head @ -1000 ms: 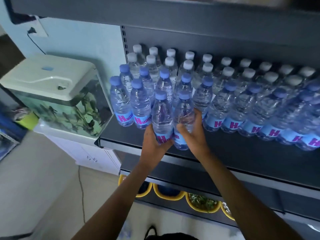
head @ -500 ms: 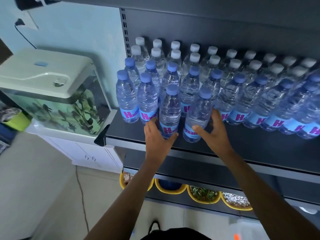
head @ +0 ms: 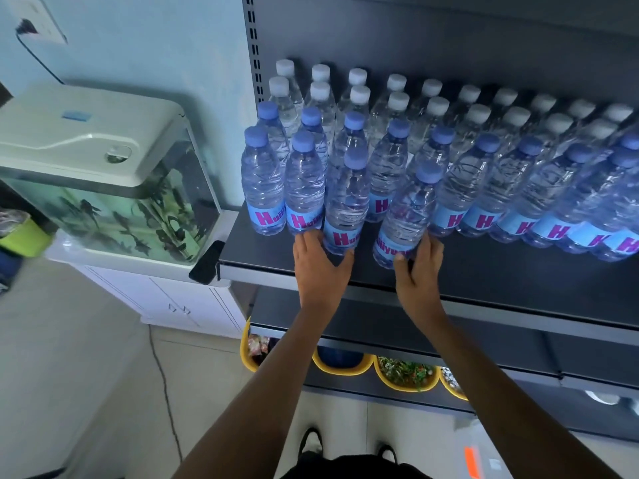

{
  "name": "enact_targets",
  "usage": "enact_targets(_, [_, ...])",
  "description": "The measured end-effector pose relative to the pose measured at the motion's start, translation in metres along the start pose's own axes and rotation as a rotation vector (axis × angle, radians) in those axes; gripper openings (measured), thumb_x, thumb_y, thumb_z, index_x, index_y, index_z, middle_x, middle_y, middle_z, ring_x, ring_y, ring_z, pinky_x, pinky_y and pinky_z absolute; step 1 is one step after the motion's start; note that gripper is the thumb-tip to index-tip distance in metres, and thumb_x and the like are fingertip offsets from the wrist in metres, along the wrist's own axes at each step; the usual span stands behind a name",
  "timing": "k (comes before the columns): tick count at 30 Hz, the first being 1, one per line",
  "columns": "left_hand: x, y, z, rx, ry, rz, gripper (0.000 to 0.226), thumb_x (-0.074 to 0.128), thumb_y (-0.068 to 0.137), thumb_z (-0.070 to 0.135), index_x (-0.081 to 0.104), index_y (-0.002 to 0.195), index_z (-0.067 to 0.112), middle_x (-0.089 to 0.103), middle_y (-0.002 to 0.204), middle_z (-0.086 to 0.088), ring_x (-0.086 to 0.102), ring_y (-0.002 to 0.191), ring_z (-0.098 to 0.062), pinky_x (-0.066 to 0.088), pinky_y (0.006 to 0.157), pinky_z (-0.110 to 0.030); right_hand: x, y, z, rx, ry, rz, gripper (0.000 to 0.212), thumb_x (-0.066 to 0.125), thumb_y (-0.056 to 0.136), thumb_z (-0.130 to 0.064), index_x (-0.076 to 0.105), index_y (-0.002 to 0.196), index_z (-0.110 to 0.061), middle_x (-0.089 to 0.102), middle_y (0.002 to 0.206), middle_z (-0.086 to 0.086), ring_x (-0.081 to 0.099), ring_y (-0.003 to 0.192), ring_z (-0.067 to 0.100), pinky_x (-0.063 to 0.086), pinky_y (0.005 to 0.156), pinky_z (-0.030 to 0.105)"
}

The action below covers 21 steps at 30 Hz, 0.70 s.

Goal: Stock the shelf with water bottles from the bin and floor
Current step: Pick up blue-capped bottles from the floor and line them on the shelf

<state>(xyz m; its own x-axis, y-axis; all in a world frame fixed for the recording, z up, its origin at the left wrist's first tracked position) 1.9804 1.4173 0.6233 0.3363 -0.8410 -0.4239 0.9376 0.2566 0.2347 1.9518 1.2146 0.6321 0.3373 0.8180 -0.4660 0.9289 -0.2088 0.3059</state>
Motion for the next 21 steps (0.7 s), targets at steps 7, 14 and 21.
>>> enact_targets(7, [0.0,0.003,0.003,-0.018,-0.022,0.008,0.043,0.084,0.08,0.03,0.045,0.096,0.02,0.048,0.093,0.006,0.048,0.093,-0.016,0.047,0.081,-0.031,0.013,0.021,-0.005,0.074,0.154,-0.129,0.087,0.075,0.087,0.0,0.025,0.155,-0.021,0.051,0.145,-0.002,0.052,0.134,0.009,0.049,0.108,0.027])
enact_targets(14, [0.001,0.009,-0.001,-0.092,-0.059,0.008,0.039,0.081,0.083,0.031,0.045,0.09,0.017,0.048,0.086,0.005,0.048,0.086,-0.017,0.04,0.074,-0.028,0.034,0.032,-0.014,0.079,0.19,-0.071,0.09,0.087,0.078,-0.023,0.032,0.147,-0.038,0.034,0.153,0.003,0.036,0.147,0.015,0.037,0.12,0.038])
enact_targets(21, [0.001,0.009,-0.001,-0.06,-0.02,-0.01,0.039,0.08,0.082,0.024,0.042,0.089,0.017,0.044,0.086,0.006,0.046,0.085,-0.017,0.038,0.072,-0.026,0.032,0.029,-0.01,0.047,0.255,-0.047,0.079,0.081,0.084,0.001,0.031,0.144,-0.016,0.048,0.141,-0.004,0.053,0.132,0.007,0.048,0.111,0.032])
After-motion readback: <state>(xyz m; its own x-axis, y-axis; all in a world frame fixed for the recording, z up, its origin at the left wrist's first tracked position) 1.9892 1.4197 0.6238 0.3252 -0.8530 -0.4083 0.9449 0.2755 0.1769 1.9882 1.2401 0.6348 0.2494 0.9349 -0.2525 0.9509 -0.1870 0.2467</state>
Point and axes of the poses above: each hand's wrist, its own y-axis towards the middle knuckle, its own x-axis out of the palm, z = x × y, the point moved 7 cm from there along y, towards the middle knuckle
